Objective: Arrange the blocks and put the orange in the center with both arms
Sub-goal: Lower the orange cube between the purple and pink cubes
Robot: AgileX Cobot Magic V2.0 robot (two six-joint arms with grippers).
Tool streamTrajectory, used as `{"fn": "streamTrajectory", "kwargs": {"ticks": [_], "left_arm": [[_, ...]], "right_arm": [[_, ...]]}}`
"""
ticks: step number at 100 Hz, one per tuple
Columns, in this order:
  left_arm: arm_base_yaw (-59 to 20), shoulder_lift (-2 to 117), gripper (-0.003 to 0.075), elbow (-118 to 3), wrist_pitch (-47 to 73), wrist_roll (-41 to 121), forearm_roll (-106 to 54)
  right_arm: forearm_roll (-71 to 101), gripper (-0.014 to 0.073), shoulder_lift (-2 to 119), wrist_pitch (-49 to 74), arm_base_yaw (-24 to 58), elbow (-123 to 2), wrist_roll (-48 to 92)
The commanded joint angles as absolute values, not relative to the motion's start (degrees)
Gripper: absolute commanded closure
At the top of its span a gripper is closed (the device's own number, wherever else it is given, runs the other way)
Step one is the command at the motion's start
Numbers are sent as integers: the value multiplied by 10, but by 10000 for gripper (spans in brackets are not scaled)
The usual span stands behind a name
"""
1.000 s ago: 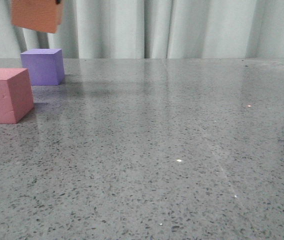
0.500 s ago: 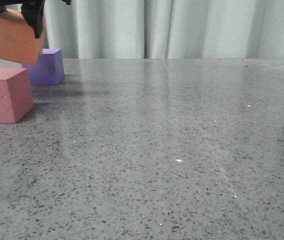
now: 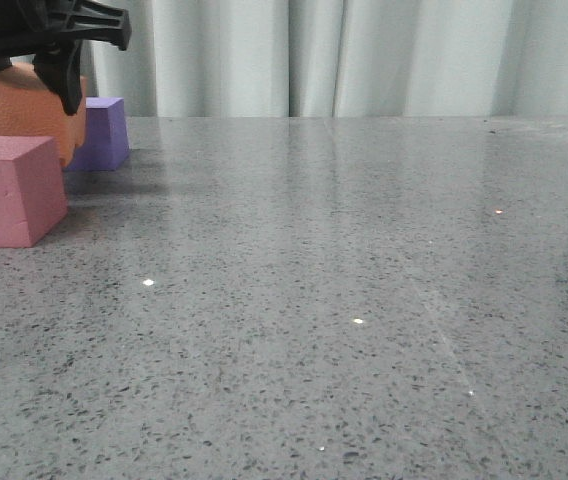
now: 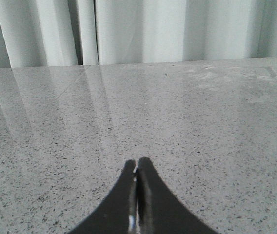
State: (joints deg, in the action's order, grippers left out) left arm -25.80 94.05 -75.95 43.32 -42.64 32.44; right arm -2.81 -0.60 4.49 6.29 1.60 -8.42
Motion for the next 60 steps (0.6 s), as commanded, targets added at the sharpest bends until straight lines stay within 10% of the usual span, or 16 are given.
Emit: {"fn": "streamTrajectory", "kwargs": {"ticks": [1,60], "left_arm": [[-250,914,690,-772,393,-396,309],[-245,914,690,-735,361,-373,284]], "right_arm": [[-28,661,-20,-6,59,8,-78],[-28,661,-20,-6,59,8,-78]]}}
